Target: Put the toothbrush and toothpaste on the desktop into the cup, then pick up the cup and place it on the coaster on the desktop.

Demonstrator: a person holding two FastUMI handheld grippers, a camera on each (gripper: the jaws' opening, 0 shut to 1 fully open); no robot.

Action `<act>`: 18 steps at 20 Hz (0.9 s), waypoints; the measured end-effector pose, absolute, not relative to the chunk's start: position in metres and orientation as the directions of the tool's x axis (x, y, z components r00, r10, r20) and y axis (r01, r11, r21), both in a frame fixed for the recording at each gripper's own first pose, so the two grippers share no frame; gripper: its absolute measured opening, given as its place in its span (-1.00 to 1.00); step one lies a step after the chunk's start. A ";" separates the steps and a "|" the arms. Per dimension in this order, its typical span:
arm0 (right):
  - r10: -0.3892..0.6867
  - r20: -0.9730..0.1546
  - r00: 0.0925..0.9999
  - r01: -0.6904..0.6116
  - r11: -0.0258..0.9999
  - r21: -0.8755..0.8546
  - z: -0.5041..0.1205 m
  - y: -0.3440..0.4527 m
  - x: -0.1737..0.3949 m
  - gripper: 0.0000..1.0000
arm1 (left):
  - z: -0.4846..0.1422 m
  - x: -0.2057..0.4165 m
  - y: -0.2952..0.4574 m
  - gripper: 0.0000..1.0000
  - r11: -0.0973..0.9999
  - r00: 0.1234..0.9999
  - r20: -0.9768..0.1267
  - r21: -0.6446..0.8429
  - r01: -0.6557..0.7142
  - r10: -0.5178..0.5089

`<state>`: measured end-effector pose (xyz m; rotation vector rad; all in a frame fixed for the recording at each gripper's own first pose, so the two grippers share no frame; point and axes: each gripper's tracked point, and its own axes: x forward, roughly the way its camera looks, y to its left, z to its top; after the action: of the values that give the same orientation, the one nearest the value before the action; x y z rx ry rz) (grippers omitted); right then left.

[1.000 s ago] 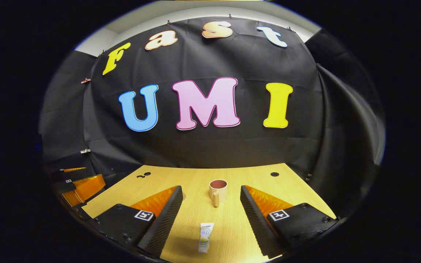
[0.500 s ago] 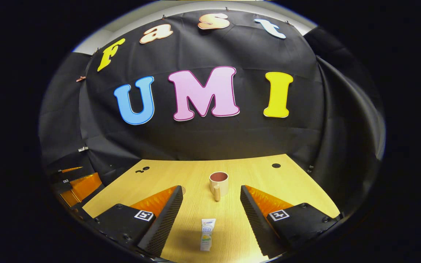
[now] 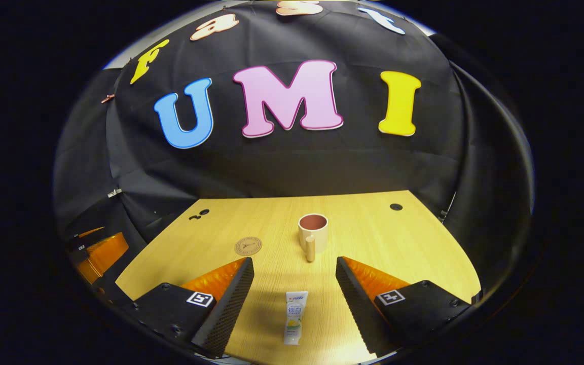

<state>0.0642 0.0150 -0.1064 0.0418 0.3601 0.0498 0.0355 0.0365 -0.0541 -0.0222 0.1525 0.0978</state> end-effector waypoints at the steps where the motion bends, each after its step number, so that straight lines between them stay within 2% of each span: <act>1: 0.065 -0.382 0.922 -0.050 0.998 0.049 -0.116 0.018 0.068 0.99 | -0.057 0.037 0.039 1.00 0.994 0.981 -0.163 -0.017 -0.110 0.106; 10: 0.097 -0.667 0.738 -0.077 0.995 0.059 -0.218 0.023 0.068 1.00 | -0.092 0.043 0.063 1.00 0.971 0.935 -0.275 -0.012 -0.238 0.225; 18: 0.104 -0.799 0.592 -0.097 0.994 0.057 -0.275 0.022 0.068 0.98 | -0.116 0.045 0.070 1.00 0.953 0.891 -0.351 0.016 -0.301 0.288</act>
<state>0.0679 0.0222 -0.2750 0.0075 0.9303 0.1170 0.0445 0.0701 -0.1156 -0.0391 0.3578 0.3058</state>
